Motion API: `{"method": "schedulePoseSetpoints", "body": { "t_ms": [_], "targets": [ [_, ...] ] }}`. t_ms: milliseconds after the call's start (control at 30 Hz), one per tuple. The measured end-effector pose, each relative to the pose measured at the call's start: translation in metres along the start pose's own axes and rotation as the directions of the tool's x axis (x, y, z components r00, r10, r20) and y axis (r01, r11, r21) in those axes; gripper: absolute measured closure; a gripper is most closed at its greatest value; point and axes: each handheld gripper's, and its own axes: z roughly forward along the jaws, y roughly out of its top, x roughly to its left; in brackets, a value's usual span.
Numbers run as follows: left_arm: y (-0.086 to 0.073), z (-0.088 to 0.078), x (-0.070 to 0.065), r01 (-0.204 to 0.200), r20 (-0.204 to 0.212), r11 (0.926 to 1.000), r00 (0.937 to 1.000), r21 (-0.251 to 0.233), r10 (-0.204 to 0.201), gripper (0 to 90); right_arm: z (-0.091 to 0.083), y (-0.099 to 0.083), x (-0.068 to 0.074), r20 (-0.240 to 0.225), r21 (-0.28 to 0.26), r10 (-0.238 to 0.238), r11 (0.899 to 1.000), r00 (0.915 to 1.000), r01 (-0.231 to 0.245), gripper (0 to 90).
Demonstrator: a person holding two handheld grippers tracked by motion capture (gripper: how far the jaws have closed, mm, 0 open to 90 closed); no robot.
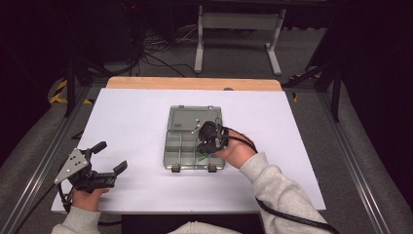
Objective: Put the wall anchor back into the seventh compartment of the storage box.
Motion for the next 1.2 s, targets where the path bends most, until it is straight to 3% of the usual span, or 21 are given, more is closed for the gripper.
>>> {"method": "schedulePoseSetpoints", "body": {
  "t_ms": [567,1200],
  "targets": [
    [0.000,-0.001,0.000,0.000,0.000,1.0000,1.0000,0.003,0.000,0.6,0.021,-0.010,0.001,-0.033,0.052,0.041,0.998,0.9986,-0.039,83.8],
    [0.000,0.000,0.000,0.000,-0.001,1.0000,1.0000,0.000,0.000,0.6,0.037,-0.015,0.004,-0.070,0.103,0.044,0.994,0.9966,-0.036,83.8]
  ]
}}
